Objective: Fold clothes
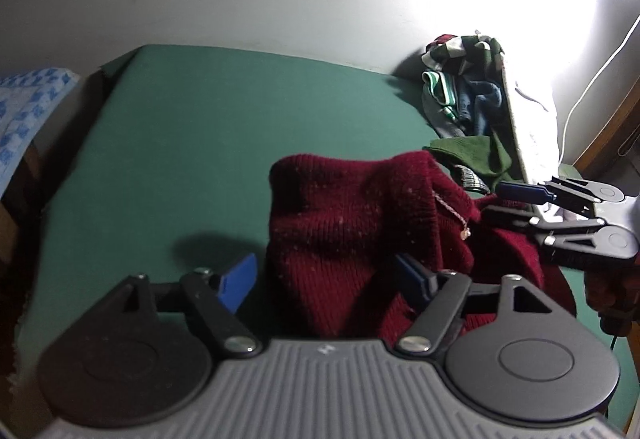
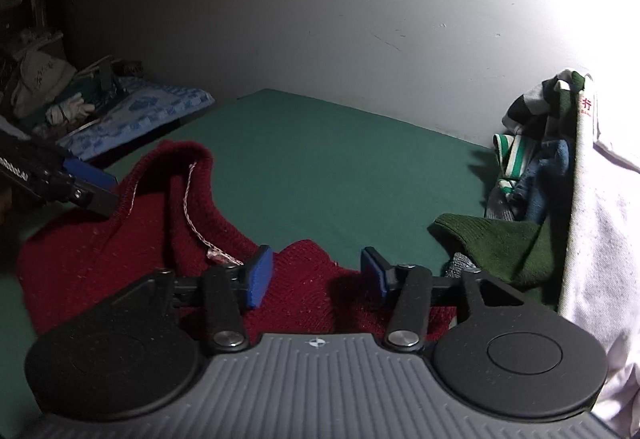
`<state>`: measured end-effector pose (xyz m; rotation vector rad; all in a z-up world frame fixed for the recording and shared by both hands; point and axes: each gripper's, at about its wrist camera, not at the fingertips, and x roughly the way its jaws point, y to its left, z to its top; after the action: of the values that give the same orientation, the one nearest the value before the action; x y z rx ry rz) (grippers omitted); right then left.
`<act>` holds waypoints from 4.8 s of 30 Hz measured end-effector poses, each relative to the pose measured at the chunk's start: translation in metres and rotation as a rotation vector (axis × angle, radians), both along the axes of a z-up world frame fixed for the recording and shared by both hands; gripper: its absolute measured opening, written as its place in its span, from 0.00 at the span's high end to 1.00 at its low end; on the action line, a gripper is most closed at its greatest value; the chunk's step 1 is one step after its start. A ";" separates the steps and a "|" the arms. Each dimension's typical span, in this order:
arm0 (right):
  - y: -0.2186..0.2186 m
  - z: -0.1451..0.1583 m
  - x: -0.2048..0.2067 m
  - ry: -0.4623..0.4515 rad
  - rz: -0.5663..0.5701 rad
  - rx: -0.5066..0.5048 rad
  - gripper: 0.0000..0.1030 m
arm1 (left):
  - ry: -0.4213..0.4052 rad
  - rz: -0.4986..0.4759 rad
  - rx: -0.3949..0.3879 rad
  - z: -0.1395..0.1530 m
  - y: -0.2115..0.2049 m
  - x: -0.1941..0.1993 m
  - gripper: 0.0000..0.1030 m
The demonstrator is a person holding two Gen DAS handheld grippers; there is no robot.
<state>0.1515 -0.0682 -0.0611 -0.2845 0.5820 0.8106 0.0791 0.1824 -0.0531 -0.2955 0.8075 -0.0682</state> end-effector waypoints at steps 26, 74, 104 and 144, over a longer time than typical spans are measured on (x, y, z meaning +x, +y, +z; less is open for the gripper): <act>0.015 -0.018 -0.005 0.010 -0.005 -0.017 0.53 | -0.029 0.107 0.230 -0.010 -0.022 -0.018 0.63; -0.038 -0.031 0.015 0.195 -0.364 0.276 0.61 | -0.046 0.040 0.202 -0.003 -0.040 -0.029 0.35; -0.015 -0.005 -0.025 -0.105 -0.286 0.078 0.80 | -0.075 0.103 0.311 -0.003 -0.030 0.001 0.42; 0.023 -0.031 -0.118 0.010 -0.108 -0.028 0.77 | 0.019 0.001 0.322 -0.020 -0.080 -0.089 0.27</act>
<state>0.0338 -0.0448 -0.0921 -0.2723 0.6132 0.7011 -0.0102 0.1025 -0.0731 0.0076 0.8231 0.0655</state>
